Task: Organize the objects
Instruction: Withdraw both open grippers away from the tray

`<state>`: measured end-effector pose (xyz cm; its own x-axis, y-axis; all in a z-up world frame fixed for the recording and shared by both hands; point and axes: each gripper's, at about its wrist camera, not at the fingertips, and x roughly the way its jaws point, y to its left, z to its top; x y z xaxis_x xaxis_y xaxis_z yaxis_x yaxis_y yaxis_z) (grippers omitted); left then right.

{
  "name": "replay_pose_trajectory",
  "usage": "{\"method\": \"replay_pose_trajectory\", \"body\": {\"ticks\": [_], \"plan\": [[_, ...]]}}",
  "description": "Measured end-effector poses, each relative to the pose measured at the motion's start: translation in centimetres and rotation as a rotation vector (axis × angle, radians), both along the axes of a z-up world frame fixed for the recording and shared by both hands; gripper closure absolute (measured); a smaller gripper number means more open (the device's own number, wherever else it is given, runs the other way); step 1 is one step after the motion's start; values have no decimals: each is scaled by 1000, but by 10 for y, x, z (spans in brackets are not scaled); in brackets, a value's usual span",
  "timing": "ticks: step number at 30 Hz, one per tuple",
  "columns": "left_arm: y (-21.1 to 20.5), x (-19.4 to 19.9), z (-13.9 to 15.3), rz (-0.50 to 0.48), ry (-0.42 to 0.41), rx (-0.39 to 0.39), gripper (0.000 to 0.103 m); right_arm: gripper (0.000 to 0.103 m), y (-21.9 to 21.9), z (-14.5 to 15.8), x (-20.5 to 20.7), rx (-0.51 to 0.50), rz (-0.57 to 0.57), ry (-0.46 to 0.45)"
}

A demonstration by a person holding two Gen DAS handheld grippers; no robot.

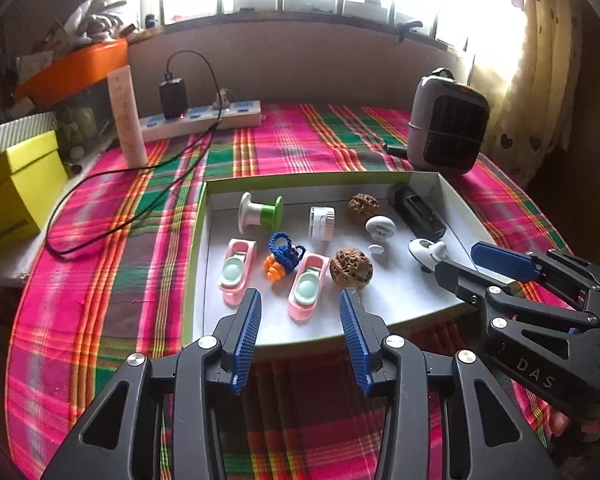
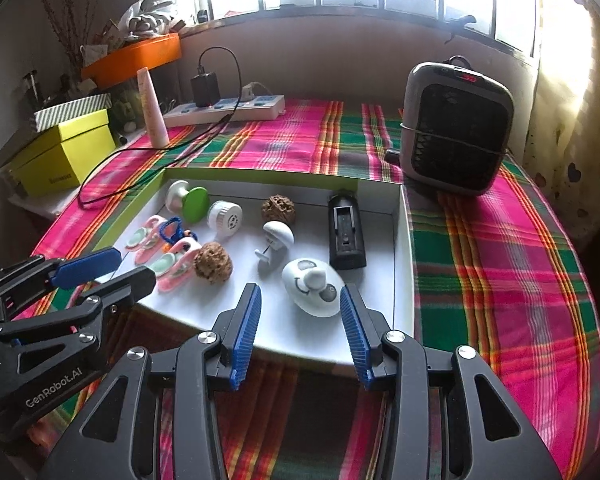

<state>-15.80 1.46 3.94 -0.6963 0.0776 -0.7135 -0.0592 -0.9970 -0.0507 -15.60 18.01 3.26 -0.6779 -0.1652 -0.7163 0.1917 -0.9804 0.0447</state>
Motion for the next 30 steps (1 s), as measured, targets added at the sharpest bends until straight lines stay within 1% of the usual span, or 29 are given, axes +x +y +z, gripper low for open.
{"method": "replay_pose_trajectory", "body": {"ticks": [11,20,27,30], "plan": [[-3,32,4,25,7,8,63,60,-5,4,34,10,0,13],[-4,57,-8,42,-22,8,63,60,-8,-6,57,28,-7,-12],[-2,71,-26,45,-74,25,62,60,-6,-21,68,45,-25,-55],[-1,75,-32,49,-86,19,62,60,-5,-22,73,41,-34,-59]]}}
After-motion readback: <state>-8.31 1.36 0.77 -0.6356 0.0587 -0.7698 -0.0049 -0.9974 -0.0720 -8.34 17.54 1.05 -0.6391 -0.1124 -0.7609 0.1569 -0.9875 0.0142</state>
